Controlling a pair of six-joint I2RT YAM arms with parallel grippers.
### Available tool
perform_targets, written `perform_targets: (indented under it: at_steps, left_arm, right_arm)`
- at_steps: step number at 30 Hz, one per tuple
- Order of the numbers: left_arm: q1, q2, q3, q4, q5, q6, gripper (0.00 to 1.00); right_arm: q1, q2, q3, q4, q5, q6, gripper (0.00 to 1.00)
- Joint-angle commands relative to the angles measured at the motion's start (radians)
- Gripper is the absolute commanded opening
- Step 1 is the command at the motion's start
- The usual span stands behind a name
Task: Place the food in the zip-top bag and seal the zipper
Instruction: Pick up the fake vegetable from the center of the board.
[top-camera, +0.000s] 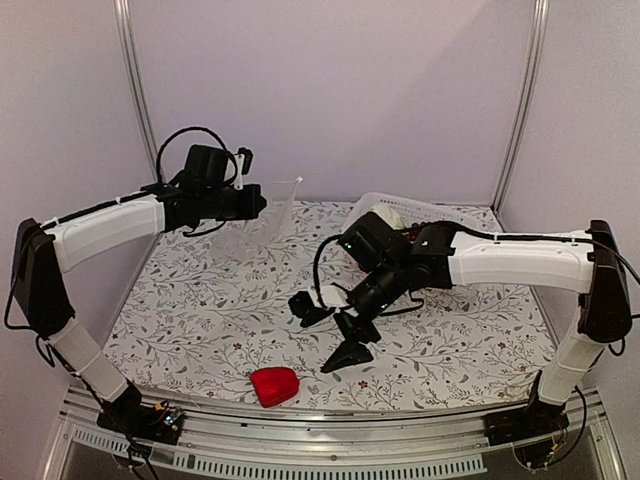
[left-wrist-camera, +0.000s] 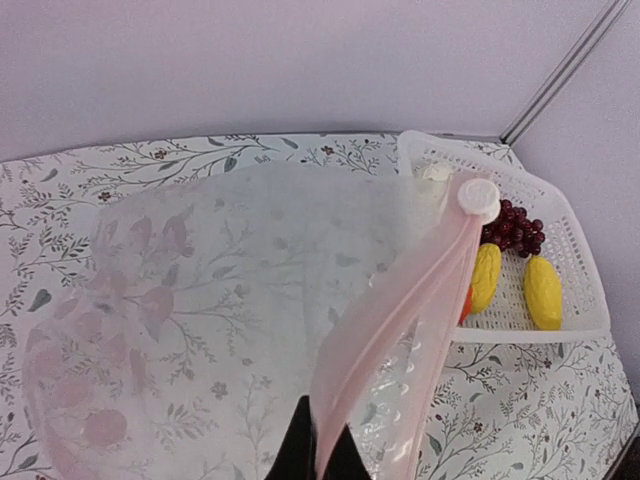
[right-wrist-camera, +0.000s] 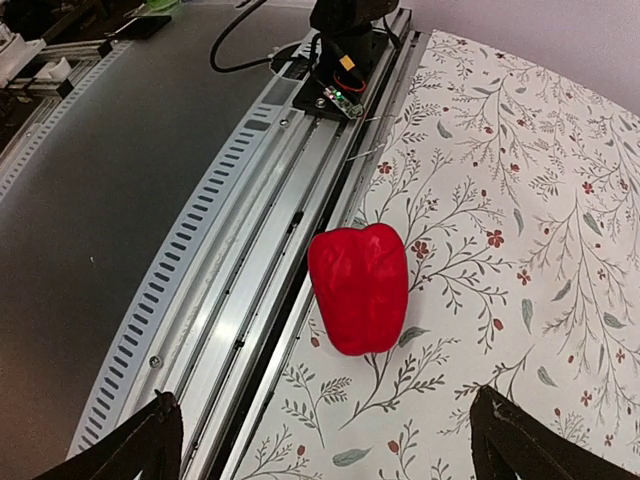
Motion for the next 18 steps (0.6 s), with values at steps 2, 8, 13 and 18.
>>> perform_targets:
  at_steps: [2,8,13,18]
  left_arm:
    - [0.081,-0.071,-0.041,-0.052,0.064,0.069,0.0]
    - [0.132,-0.146,-0.184,0.075,0.078,0.044,0.0]
    - [0.223,-0.17,-0.207,0.101,0.208,-0.031,0.0]
    - [0.263,-0.194,-0.226,0.122,0.271,-0.079,0.0]
  right_arm:
    - [0.066,0.187,0.153,-0.01,0.1,-0.031,0.99]
    - [0.126,0.381,0.311,-0.007,0.218,0.03,0.99]
    - [0.147,0.496,0.442,-0.074,0.212,0.025,0.99]
    - [0.184,0.594,0.503,-0.136,0.183,-0.013,0.99]
